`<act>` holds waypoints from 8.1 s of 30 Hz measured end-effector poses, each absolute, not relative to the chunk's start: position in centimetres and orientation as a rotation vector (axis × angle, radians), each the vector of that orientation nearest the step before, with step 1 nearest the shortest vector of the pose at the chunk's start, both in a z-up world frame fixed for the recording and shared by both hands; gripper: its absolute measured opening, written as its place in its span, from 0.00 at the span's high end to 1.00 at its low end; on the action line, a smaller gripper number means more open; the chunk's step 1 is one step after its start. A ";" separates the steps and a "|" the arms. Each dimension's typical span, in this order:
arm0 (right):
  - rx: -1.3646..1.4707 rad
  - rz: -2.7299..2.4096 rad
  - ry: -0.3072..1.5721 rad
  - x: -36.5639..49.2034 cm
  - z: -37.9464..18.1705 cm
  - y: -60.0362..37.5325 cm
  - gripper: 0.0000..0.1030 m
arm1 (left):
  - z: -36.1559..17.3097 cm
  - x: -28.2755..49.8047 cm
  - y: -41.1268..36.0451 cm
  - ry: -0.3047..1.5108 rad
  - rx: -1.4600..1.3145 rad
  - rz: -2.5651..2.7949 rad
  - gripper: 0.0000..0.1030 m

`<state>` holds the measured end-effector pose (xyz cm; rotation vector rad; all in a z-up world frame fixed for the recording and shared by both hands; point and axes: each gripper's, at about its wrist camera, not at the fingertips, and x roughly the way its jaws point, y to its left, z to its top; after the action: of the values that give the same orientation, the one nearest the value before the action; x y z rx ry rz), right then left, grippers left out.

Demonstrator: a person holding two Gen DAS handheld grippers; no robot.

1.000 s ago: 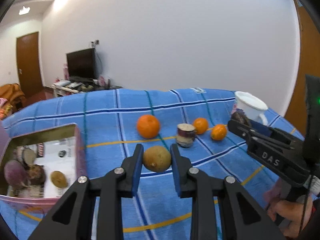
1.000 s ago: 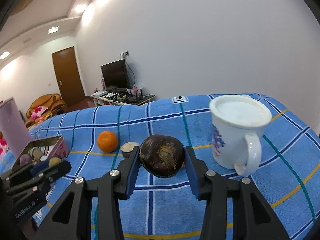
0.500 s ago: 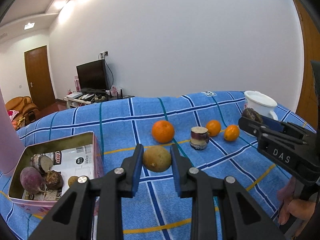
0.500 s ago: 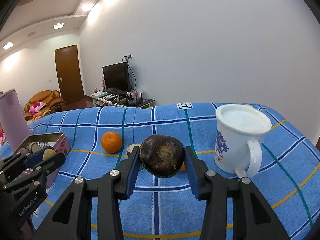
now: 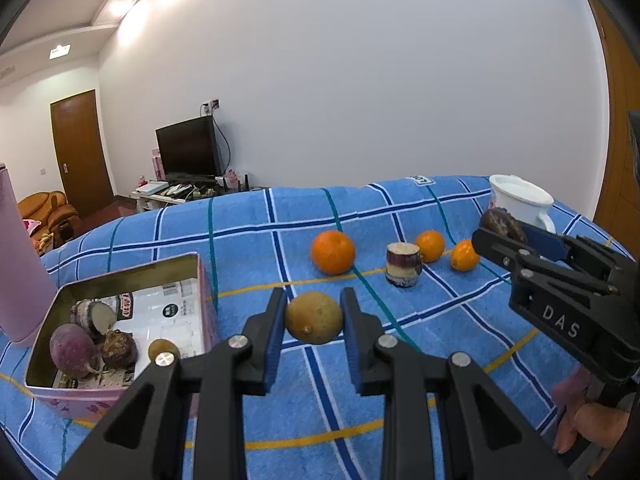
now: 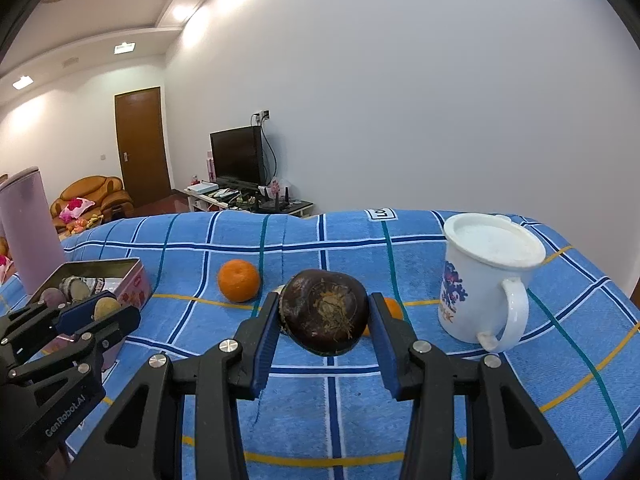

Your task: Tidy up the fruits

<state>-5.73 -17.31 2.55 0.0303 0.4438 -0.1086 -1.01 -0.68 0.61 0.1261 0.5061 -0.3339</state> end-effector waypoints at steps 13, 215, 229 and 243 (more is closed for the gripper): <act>0.030 -0.061 0.478 -6.4 2.1 -14.7 0.56 | 1.2 -1.7 2.0 0.485 0.163 -0.322 0.72; 0.056 -0.235 0.441 -7.4 2.4 -15.7 0.24 | 0.7 -1.7 4.0 0.492 0.196 -0.123 0.00; 0.231 -0.317 0.560 -7.2 1.3 -21.4 0.24 | 0.5 0.8 -3.5 0.576 0.196 -0.298 0.05; 0.387 -0.346 0.577 -8.0 0.9 -24.8 0.23 | -1.4 6.3 -11.5 0.735 0.143 -0.473 0.39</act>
<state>-7.99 -24.82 0.92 0.3868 0.5774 -0.3457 6.34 -11.50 -1.36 0.1428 0.7348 -0.4730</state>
